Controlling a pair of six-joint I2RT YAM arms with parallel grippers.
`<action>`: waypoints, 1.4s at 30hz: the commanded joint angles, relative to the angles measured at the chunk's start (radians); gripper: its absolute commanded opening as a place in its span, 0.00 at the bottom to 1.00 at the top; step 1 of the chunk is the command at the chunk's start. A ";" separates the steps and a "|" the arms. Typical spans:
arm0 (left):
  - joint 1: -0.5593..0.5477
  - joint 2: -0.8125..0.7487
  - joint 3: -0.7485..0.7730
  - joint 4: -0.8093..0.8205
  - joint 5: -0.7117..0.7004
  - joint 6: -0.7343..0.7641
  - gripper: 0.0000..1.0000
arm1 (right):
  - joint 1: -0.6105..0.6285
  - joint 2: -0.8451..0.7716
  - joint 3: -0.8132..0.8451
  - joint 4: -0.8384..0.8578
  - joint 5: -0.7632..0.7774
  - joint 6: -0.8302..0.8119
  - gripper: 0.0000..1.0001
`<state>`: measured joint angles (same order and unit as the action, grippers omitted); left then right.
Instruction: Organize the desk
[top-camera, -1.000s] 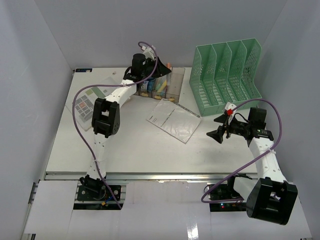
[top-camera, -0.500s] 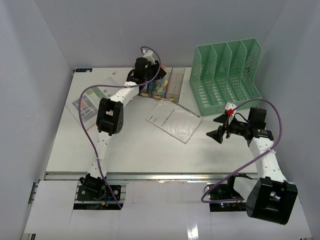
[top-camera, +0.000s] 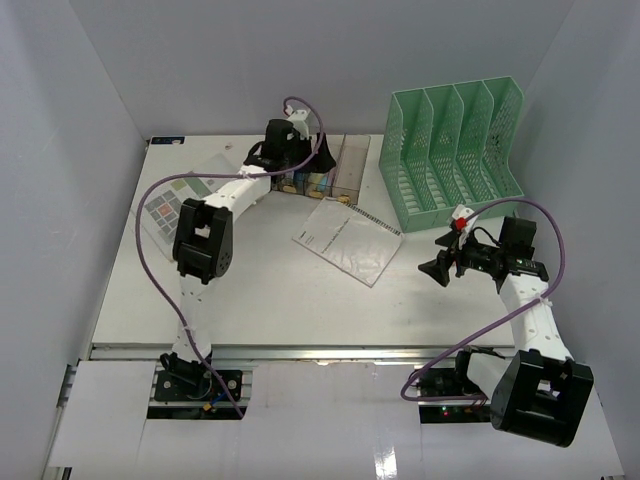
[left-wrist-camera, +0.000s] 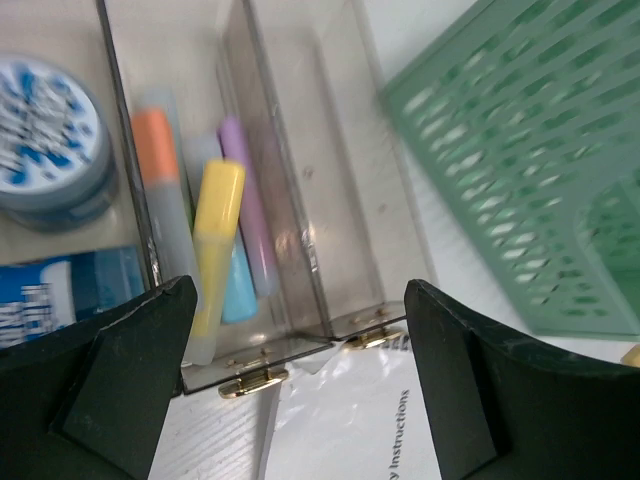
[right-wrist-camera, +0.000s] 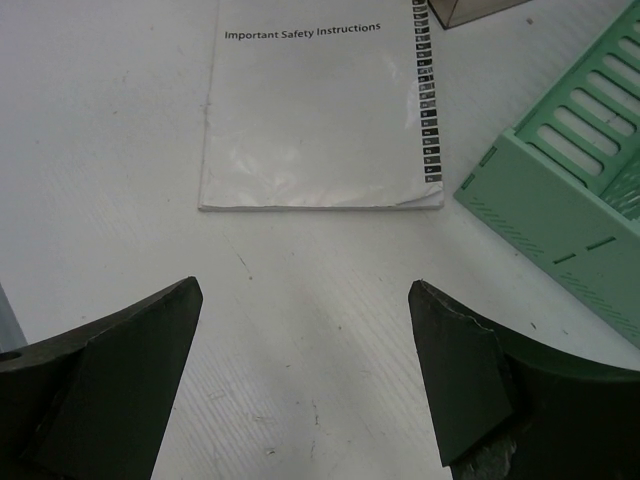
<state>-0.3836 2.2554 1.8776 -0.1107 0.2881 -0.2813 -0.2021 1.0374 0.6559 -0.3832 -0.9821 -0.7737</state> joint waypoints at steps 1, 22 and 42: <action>0.002 -0.473 -0.334 0.121 0.028 0.019 0.98 | -0.005 -0.011 0.044 -0.004 0.142 0.002 0.90; 0.053 -1.506 -1.272 -0.010 -0.024 0.182 0.98 | -0.017 0.354 0.224 -0.044 0.730 -0.117 0.90; 0.054 -1.553 -1.295 -0.041 -0.059 0.185 0.98 | -0.023 0.632 0.321 -0.072 0.633 -0.295 0.63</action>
<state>-0.3328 0.7089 0.5932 -0.1506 0.2366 -0.1099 -0.2214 1.6369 0.9302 -0.4479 -0.3068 -1.0170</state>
